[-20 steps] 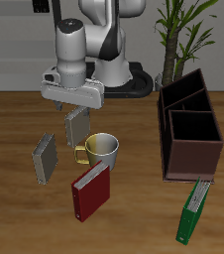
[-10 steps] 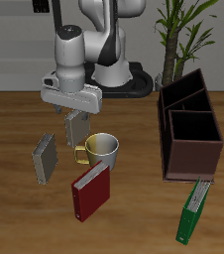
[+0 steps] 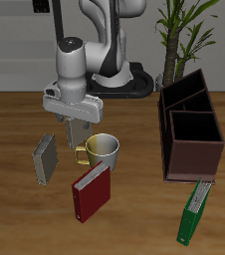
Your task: Place the left yellow book into the left desk caddy's right compartment and place the right yellow book into the left desk caddy's right compartment and place the red book into the left desk caddy's left compartment
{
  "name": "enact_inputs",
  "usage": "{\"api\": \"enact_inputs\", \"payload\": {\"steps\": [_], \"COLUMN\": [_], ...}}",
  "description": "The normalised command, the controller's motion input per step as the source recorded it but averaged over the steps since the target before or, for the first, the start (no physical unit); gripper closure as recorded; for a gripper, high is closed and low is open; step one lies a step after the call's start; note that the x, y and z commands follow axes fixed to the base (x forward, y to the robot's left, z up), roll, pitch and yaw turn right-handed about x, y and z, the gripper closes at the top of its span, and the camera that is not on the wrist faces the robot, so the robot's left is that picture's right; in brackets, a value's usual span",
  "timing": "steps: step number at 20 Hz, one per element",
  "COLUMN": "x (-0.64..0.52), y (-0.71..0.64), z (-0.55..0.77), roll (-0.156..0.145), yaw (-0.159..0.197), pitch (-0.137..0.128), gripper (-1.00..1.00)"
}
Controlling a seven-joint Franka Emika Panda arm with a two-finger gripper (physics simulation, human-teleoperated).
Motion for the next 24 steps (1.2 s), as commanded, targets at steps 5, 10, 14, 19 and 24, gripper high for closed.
{"api": "enact_inputs", "payload": {"steps": [5, 10, 14, 19, 24], "x": [-0.05, -0.07, -0.1, -0.2, -0.28], "y": [-0.04, 0.04, 0.11, 0.23, 0.37], "z": [-0.08, 0.26, 0.28, 0.45, 0.54], "roll": [-0.002, -0.006, -0.005, 0.001, 0.042], "yaw": [0.0, 0.014, -0.006, 0.035, 0.026], "pitch": [0.0, -0.031, -0.005, -0.023, -0.029], "gripper": [1.0, 1.0, 1.0, 1.0, 1.0]}}
